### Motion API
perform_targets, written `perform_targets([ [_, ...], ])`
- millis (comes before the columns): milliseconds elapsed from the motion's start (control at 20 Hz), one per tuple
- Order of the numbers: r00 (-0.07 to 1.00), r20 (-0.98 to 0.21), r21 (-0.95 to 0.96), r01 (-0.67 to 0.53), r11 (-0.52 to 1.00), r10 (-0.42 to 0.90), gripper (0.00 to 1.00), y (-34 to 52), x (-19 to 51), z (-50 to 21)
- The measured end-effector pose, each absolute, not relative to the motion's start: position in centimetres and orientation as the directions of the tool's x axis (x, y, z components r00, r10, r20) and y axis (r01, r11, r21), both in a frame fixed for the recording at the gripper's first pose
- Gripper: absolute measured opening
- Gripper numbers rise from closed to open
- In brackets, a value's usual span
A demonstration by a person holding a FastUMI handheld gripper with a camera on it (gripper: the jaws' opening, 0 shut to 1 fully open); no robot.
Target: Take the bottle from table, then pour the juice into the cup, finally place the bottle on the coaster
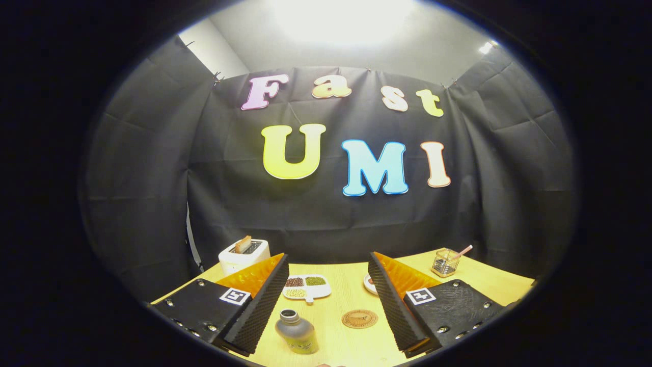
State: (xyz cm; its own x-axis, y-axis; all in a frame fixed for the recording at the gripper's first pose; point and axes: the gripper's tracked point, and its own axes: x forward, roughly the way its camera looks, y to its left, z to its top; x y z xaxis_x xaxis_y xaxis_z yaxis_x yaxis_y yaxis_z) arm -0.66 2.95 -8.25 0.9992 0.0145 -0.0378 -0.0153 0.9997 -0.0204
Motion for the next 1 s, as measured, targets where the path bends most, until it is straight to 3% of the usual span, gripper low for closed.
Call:
perform_targets([
  [1000, 0.992, -0.087, -0.026, -0.099, 0.995, 0.097, 0.96, 8.6, 1.2, -23.4],
])
